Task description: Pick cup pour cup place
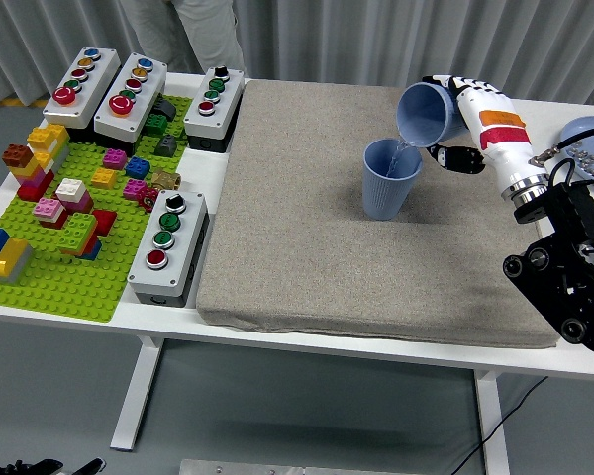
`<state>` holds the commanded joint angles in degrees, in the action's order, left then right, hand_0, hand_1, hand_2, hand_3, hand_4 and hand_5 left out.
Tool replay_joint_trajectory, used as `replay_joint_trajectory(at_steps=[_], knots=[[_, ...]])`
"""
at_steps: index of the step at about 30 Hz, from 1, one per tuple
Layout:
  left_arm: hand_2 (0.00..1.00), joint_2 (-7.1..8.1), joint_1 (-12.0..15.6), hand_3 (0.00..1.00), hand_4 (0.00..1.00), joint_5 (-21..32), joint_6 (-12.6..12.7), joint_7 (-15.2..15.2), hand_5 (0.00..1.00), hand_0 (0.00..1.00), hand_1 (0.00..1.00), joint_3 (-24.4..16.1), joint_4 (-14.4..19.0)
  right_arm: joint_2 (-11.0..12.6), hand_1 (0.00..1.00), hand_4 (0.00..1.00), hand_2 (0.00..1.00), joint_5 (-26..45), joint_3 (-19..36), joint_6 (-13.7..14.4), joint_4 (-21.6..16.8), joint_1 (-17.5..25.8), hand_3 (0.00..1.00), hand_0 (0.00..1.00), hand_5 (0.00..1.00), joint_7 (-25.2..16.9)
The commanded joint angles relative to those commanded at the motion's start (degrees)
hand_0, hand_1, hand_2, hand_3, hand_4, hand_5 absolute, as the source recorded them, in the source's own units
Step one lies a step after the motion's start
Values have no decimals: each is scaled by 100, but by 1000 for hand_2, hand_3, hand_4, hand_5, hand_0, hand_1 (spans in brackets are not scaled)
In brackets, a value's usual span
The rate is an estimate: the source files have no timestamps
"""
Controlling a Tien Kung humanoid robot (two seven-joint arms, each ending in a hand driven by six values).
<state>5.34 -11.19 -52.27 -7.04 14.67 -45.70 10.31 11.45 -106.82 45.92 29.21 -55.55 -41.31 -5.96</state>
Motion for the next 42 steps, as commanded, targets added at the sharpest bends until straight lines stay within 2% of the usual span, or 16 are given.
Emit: replay_joint_trajectory(at_steps=[27, 42], knots=[[809, 5, 18, 646, 505, 7, -2, 3, 966, 777, 756, -8, 0, 254, 733, 772, 627, -418, -575, 468, -139, -163, 644, 855, 98, 268], [810, 9, 36, 647, 505, 1, -3, 9, 967, 777, 757, -17, 0, 355, 736, 775, 631, -579, -1008, 591, -183, -316, 638, 865, 96, 441]])
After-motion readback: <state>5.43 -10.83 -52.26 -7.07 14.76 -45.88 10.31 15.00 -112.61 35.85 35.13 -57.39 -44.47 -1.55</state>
